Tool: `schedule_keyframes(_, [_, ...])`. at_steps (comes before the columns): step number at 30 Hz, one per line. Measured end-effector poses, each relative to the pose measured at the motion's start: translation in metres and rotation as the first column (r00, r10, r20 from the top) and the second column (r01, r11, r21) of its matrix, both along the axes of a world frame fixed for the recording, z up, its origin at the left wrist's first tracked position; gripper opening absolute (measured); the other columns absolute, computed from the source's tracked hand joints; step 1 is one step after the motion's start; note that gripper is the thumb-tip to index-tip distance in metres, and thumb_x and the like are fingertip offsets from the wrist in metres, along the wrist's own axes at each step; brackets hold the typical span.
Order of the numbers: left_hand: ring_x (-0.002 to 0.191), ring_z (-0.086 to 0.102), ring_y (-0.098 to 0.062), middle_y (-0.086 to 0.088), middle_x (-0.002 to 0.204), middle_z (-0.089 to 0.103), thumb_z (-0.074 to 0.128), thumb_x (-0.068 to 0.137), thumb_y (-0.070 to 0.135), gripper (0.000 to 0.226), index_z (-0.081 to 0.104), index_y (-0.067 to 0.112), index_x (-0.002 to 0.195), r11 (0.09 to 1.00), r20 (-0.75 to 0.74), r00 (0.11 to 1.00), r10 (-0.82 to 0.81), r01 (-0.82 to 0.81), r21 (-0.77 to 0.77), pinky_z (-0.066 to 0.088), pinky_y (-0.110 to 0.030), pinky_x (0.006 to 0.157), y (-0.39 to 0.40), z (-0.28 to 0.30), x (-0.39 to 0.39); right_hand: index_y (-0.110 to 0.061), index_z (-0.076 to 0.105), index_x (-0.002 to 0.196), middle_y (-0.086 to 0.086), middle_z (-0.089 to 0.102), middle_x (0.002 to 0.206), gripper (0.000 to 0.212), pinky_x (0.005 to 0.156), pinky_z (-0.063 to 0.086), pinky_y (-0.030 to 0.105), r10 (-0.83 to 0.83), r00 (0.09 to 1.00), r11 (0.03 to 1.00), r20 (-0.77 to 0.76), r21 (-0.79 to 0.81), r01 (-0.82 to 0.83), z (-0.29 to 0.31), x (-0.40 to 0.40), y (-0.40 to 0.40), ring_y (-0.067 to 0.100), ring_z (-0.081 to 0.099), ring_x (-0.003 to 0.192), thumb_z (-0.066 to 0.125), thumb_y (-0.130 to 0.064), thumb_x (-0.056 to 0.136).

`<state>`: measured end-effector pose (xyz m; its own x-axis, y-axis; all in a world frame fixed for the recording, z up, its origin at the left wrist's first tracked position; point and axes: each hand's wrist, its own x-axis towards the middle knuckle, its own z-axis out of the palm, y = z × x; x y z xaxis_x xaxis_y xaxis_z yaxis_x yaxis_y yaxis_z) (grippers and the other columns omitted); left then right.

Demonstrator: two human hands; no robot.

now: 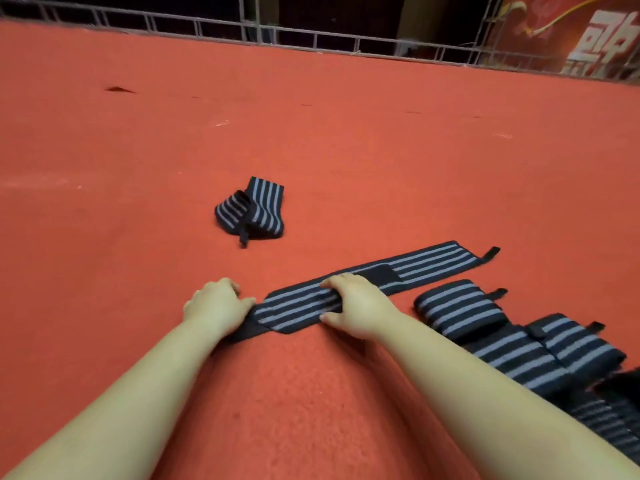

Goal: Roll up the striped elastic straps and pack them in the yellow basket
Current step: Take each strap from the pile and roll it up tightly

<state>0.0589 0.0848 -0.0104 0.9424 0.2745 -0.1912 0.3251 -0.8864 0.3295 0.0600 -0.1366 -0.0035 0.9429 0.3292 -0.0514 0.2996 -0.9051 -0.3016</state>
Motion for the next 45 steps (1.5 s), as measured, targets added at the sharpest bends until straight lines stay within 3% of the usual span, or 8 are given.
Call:
schedule_keyframes(5, [0.084,0.062,-0.021,-0.004,0.086,0.068,0.064,0.086,0.033,0.020,0.059,0.023,0.070,0.971,-0.031,0.991,-0.133,0.124,-0.206,0.044,-0.026,0.073,0.015,-0.001,-0.016,-0.018,0.046,0.137,0.003,0.044,0.142,0.056,0.111,0.027,0.028,0.055,0.998,0.998,-0.007,0.007,-0.055,-0.013,-0.023,0.047,0.020,0.038,0.133,0.062,-0.033,0.085])
schedule_keyframes(9, [0.058,0.049,-0.013,0.002,0.064,0.056,0.061,0.090,0.023,0.025,0.052,0.021,0.066,0.857,0.073,0.989,-0.129,0.148,-0.493,0.037,-0.025,0.058,0.011,0.009,-0.029,-0.018,0.043,0.139,0.002,0.044,0.141,0.061,0.110,0.028,0.027,0.071,0.997,0.997,-0.005,0.009,-0.071,-0.007,-0.039,0.055,0.019,0.039,0.132,0.064,-0.035,0.084])
schedule_keyframes(17, [0.063,0.054,-0.010,-0.002,0.073,0.057,0.046,0.097,0.009,0.021,0.053,0.013,0.077,0.221,0.169,0.985,-0.019,0.169,-0.960,0.048,-0.018,0.056,-0.001,0.076,-0.067,-0.017,0.029,0.147,-0.001,0.039,0.147,0.079,0.112,0.027,0.026,-0.086,0.983,0.969,0.163,0.242,0.045,0.033,-0.062,0.055,0.016,0.035,0.136,0.069,-0.025,0.078])
schedule_keyframes(21, [0.075,0.060,-0.017,-0.007,0.089,0.064,0.044,0.096,0.010,0.016,0.059,0.009,0.092,-0.054,0.105,0.992,0.071,0.109,-0.993,0.055,-0.022,0.055,0.011,0.106,-0.084,-0.021,0.048,0.137,0.001,0.056,0.134,0.054,0.101,0.033,0.024,-0.113,0.943,0.933,0.312,0.359,-0.007,0.053,-0.072,0.067,0.020,0.049,0.125,0.056,-0.008,0.085])
schedule_keyframes(29, [0.099,0.058,-0.014,-0.002,0.109,0.062,0.032,0.097,0.029,0.029,0.059,0.019,0.102,-0.023,0.256,0.947,0.194,0.266,-0.964,0.038,-0.034,0.092,0.042,0.110,-0.104,-0.022,0.066,0.104,0.000,0.072,0.099,0.016,0.074,0.042,0.026,-0.122,0.977,0.850,0.173,0.527,0.013,0.081,-0.086,0.093,0.017,0.063,0.095,0.060,-0.022,0.090])
schedule_keyframes(33, [0.079,0.061,-0.009,0.005,0.091,0.068,0.059,0.063,0.012,0.042,0.059,0.021,0.104,0.030,0.285,0.946,0.154,0.284,-0.958,0.041,-0.024,0.071,0.048,0.108,-0.106,-0.026,0.062,0.080,-0.011,0.065,0.075,0.008,0.065,0.040,0.023,-0.017,0.998,0.791,0.067,0.612,-0.028,0.096,-0.089,0.100,0.002,0.055,0.072,0.068,-0.026,0.086])
schedule_keyframes(39, [0.069,0.068,-0.015,-0.006,0.077,0.072,0.057,0.091,0.013,0.012,0.064,0.004,0.089,0.131,0.311,0.919,0.242,0.287,-0.949,0.054,-0.021,0.062,0.043,0.107,-0.107,-0.023,0.066,0.086,-0.013,0.068,0.076,0.009,0.069,0.049,0.015,0.159,0.975,0.743,-0.153,0.670,-0.016,0.102,-0.104,0.098,-0.002,0.062,0.069,0.074,-0.024,0.081])
schedule_keyframes(45, [0.067,0.063,-0.011,-0.003,0.083,0.066,0.058,0.092,0.015,0.007,0.056,0.011,0.086,-0.023,0.103,0.810,0.577,0.142,-0.990,0.053,-0.020,0.060,0.074,0.094,-0.096,-0.014,0.063,0.106,0.002,0.066,0.109,0.021,0.076,0.039,0.023,0.027,0.982,0.990,-0.187,-0.132,-0.053,0.060,-0.089,0.055,0.019,0.060,0.102,0.065,-0.025,0.087])
